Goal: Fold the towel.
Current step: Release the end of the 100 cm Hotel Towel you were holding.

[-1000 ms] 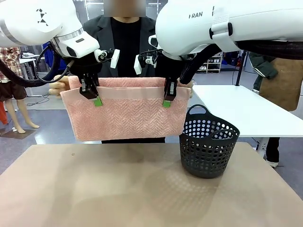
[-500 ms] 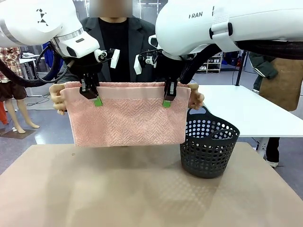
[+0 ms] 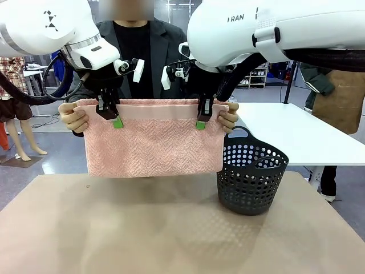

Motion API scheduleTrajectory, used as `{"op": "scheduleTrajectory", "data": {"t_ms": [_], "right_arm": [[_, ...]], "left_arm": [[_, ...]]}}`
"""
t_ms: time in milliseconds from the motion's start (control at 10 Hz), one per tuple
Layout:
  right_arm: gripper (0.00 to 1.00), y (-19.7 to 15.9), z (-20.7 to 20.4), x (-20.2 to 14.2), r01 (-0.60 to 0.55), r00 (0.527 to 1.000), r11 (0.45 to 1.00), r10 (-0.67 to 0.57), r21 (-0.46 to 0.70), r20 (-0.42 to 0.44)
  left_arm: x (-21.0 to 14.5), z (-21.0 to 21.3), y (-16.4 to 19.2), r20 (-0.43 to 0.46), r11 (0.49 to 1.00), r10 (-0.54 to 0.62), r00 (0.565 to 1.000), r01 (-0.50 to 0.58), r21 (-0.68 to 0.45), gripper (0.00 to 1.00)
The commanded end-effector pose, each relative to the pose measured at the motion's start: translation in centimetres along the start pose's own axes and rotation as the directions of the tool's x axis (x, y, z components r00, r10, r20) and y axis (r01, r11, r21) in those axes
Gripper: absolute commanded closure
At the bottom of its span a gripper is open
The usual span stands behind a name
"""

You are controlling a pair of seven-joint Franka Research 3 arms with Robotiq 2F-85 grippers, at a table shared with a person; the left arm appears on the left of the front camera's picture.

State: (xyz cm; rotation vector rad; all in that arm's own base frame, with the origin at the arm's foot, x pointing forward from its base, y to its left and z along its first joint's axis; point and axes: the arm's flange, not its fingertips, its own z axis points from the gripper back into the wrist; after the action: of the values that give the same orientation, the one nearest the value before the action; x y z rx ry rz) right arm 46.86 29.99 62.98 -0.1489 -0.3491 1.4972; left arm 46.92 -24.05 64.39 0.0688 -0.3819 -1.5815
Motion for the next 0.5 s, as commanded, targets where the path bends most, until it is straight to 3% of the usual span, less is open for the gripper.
{"op": "scheduleTrajectory", "data": {"t_ms": [0, 200, 300, 400], "right_arm": [[1.0, -0.04, 0.22, -0.12, -0.001, 1.0, 1.0, 0.001, -0.009, -0.002], [0.95, -0.01, 0.0, -0.01, 0.0, 1.0, 1.0, 0.0, 0.0, 0.0], [0.96, -0.16, -0.16, -0.17, 0.018, 1.0, 1.0, -0.018, -0.012, -0.012], [0.86, -0.19, -0.16, -0.36, 0.035, 0.999, 0.999, -0.036, -0.026, -0.013]], "left_arm": [[-0.13, 0.09, 0.02, -0.007, 1.0, 0.001, 1.0, -0.001, 0.004, 1.0], [-0.13, 0.09, 0.02, -0.007, 1.0, 0.001, 1.0, -0.001, 0.004, 1.0], [0.0, 0.01, 0.0, 0.0, 1.0, 0.0, 1.0, 0.0, 0.0, 0.95], [0.02, 0.17, 0.18, -0.005, 0.999, 0.032, 0.999, -0.032, 0.006, 0.58]]}}
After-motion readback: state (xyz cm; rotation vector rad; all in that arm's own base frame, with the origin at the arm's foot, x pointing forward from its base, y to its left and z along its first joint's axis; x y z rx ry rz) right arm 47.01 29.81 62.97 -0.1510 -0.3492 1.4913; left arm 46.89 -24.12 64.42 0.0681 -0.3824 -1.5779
